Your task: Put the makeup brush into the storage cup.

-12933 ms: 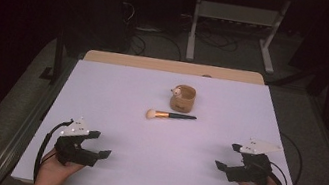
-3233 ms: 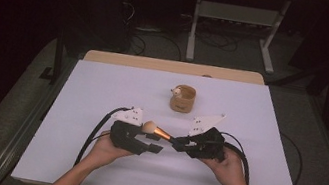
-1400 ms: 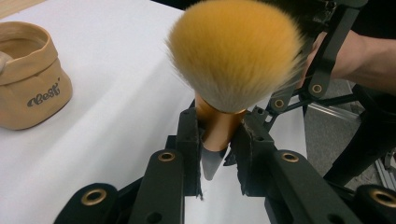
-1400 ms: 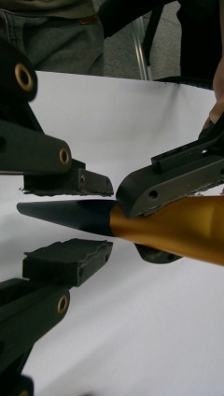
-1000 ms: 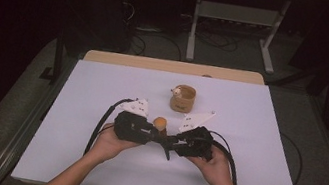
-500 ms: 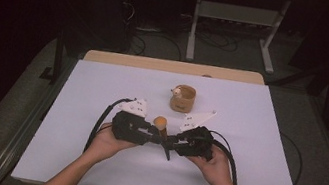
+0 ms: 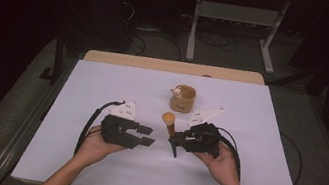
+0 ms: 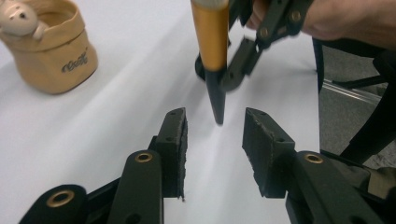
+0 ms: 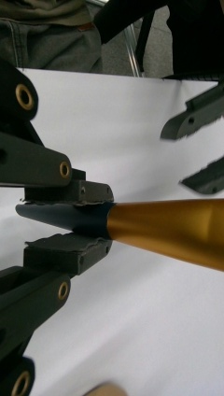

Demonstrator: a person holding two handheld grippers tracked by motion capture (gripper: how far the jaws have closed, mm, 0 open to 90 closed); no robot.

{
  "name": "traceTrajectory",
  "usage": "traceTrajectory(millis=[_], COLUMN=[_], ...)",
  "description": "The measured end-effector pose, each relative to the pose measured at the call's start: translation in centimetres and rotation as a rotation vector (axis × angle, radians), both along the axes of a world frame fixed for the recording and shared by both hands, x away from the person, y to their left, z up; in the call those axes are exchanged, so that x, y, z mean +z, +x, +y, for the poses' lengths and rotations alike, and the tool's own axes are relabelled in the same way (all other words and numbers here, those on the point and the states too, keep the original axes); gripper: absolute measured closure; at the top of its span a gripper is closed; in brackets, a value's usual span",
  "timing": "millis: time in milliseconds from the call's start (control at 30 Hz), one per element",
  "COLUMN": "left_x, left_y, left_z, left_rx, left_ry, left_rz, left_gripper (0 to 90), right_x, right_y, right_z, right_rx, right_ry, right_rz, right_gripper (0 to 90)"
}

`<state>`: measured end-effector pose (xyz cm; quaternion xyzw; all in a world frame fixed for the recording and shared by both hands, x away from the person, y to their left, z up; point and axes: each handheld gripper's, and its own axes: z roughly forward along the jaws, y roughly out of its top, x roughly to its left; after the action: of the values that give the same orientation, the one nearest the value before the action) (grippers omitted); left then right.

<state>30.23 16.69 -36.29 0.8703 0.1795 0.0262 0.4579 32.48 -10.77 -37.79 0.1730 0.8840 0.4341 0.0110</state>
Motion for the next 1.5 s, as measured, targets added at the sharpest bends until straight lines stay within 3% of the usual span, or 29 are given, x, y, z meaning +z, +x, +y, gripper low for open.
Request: traceTrajectory(millis=[233,667,1233,1500], left_x=[-0.3,-0.9,-1.5,-2.5], left_y=[-0.6,-1.8,-2.2,-2.4], left_z=[1.5,3.5,4.5,4.9], left_rx=[0.037,0.102,0.136,0.155], left_ry=[0.000,-0.004,0.060,0.070], left_rz=[-0.005,-0.017,-0.060,-0.039], left_gripper=[56.4,51.5,44.4,41.3], right_x=[0.7,3.5,5.8,6.5], right_y=[0.8,2.3,4.7,6.1], right_z=[-1.2,-3.3,-4.8,-4.8], right_rx=[-0.033,-0.094,-0.135,-0.156], right_ry=[-0.003,0.041,0.056,0.064], right_rz=[-0.004,-0.019,-0.025,-0.025], right_gripper=[73.5,73.5,73.5,73.5])
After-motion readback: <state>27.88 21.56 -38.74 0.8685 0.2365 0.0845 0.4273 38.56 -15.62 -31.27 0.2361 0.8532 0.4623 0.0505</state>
